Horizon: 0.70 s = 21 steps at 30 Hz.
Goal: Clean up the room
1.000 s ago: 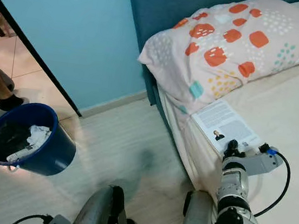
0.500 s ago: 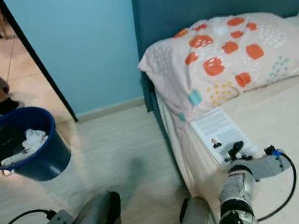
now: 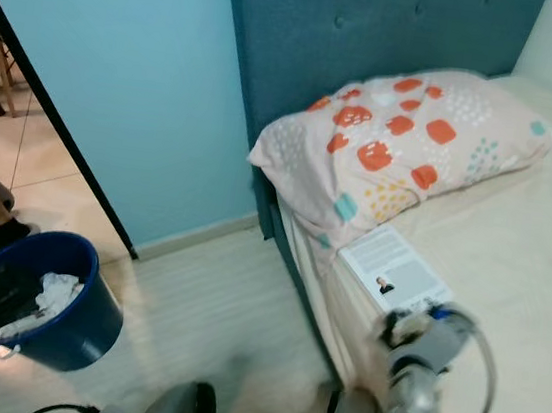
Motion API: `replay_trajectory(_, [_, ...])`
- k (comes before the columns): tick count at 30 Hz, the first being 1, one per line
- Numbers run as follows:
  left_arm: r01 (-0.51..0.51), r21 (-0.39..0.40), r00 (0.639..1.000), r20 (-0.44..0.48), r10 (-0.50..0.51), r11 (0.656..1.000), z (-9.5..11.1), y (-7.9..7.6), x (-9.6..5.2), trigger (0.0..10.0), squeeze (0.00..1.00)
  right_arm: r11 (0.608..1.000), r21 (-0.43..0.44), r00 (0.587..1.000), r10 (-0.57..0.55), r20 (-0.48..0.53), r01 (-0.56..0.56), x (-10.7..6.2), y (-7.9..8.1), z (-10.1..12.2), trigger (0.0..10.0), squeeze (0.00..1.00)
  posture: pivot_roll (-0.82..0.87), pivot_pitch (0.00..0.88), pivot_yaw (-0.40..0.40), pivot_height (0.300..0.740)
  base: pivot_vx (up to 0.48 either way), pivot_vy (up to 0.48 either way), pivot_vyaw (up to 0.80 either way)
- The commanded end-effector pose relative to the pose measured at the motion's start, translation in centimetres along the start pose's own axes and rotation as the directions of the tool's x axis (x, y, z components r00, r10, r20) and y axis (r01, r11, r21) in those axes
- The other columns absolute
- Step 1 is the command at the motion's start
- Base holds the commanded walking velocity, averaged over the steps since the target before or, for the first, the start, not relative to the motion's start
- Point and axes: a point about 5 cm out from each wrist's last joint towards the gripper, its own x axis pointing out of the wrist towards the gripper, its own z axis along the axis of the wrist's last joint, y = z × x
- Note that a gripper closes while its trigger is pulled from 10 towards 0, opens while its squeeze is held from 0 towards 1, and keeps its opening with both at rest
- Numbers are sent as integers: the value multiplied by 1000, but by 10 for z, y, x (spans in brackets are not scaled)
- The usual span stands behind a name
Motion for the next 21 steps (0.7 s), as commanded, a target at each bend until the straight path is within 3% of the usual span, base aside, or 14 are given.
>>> replay_trajectory(1, [-32,-88,975,214,50,996,63,6,-3,10000,0,999,-52,996,2,-90,-7,-7,0,-21,10000,0,-153,20,62,626,-480,0,0])
replay_trajectory(7, [-97,-157,964,232,132,983,69,19,-5,10000,0,995,-102,988,-21,-154,6,-15,-5,-38,10000,0,-139,13,48,646,-480,0,0])
replay_trajectory(12, [-143,-139,966,198,169,980,55,22,-4,10000,0,985,-164,984,-76,-164,49,-18,-25,-38,10000,0,-140,9,43,666,0,0,0])
replay_trajectory(21, [-163,-129,964,191,186,978,50,24,-4,10000,0,978,-205,968,-95,-231,48,-27,-30,-55,10000,0,-135,19,40,696,0,0,0])
